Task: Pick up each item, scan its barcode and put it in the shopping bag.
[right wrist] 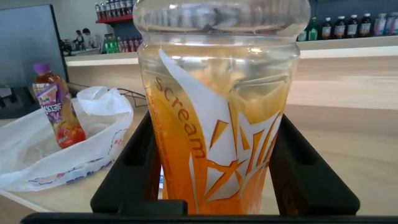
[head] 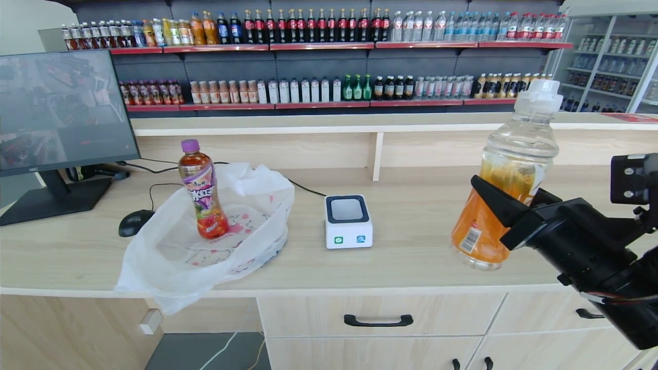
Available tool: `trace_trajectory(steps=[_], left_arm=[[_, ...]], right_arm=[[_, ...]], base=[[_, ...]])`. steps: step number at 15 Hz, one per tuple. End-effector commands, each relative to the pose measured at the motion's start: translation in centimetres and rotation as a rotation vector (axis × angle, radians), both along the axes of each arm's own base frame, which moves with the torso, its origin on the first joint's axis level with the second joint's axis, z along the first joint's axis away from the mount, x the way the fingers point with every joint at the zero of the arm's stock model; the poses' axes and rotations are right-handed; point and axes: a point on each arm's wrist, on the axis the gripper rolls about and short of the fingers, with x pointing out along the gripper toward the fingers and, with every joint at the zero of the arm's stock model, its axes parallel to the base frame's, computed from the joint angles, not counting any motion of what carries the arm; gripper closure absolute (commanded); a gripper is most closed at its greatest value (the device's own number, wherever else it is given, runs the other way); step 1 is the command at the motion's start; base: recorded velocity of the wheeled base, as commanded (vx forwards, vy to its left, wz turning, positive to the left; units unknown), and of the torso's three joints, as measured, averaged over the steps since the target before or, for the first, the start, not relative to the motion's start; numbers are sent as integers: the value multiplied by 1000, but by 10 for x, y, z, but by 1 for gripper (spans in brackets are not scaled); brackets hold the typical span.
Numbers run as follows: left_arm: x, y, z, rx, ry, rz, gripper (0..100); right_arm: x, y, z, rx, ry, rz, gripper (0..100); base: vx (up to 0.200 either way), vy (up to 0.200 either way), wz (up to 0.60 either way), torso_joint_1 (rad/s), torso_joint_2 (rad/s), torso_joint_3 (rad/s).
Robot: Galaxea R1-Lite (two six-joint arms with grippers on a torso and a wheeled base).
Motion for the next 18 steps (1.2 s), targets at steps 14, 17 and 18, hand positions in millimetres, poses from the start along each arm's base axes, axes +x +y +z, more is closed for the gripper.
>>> trace_trajectory(steps=[14, 17, 18], left_arm=[[0, 0, 0, 0, -1, -1, 0], [0, 0, 0, 0, -1, -1, 0], [0, 0, 0, 0, -1, 1, 0]], right_arm=[[2, 0, -1, -3, 0, -1, 100], [5, 2, -4, -28, 5, 1, 100], [10, 5, -6, -42, 8, -1, 100]], base=[[0, 86, 0, 2, 1, 0], [0, 0, 0, 0, 0, 0], [0, 0, 0, 0, 0, 0]])
